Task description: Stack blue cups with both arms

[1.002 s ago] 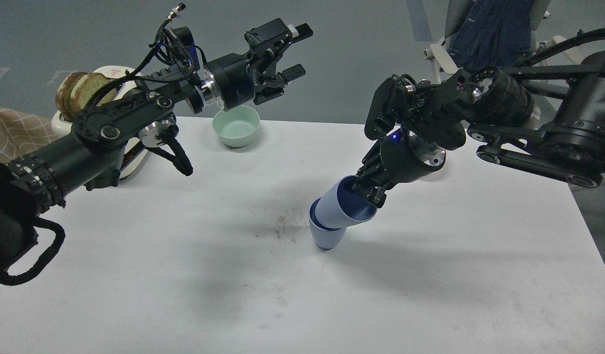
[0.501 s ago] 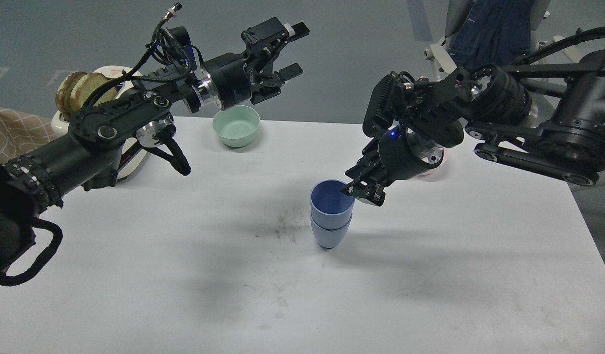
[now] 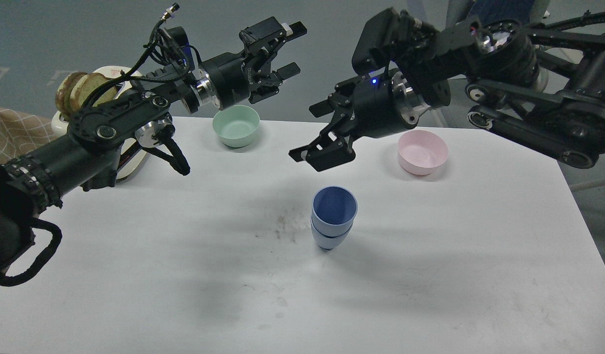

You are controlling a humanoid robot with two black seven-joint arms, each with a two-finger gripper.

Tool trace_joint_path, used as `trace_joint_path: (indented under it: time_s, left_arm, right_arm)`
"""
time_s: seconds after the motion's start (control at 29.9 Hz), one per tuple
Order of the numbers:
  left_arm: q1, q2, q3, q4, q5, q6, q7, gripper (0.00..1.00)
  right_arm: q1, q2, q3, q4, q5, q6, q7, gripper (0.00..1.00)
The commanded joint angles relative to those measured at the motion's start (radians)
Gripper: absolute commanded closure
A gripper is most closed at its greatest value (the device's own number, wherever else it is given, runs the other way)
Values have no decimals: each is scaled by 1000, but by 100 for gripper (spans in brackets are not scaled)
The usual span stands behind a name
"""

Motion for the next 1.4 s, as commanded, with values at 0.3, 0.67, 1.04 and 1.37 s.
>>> trace_joint_path:
  time_s: [0.3,0.67,1.04,1.37]
  left_arm:
    - [23,-17,-58,145,-2,108,0,3]
    - [67,-155,-205,380,-171,96,0,3]
    - [155,-218,-226,377,-288,-42,0,2]
    - [206,-267,-274,377,-312,-42,0,2]
  right_arm:
    - [-157,-27,486,-330,57,0,0,0]
    - [-396,65,747,-651,647,0,-27,0]
    - [-640,207,756,-711,1137,0,-21,0]
    - [-722,258,806,-706,1200,0,-16,0]
